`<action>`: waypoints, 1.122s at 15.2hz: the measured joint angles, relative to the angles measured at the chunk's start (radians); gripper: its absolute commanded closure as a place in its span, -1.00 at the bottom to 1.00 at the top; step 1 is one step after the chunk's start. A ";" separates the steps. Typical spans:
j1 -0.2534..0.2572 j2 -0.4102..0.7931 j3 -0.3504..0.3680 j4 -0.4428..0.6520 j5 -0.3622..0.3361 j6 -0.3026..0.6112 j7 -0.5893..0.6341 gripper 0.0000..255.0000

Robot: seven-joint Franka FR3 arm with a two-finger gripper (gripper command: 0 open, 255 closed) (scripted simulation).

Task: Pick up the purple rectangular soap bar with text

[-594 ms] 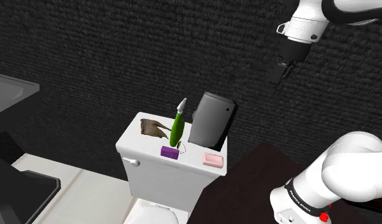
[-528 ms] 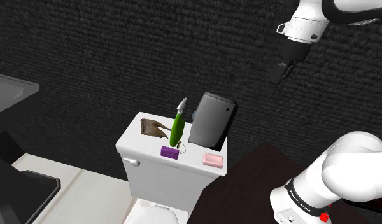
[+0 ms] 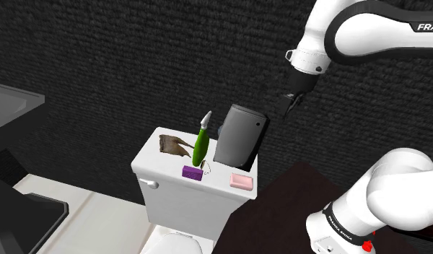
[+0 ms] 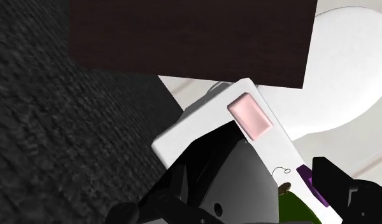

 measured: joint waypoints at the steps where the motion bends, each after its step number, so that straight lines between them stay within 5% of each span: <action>1: 0.007 0.018 0.014 -0.012 0.009 0.033 0.011 -1.00; 11: 0.073 0.297 0.173 -0.058 0.081 0.394 0.141 -1.00; 17: 0.087 0.522 0.263 -0.013 0.053 0.594 0.244 -1.00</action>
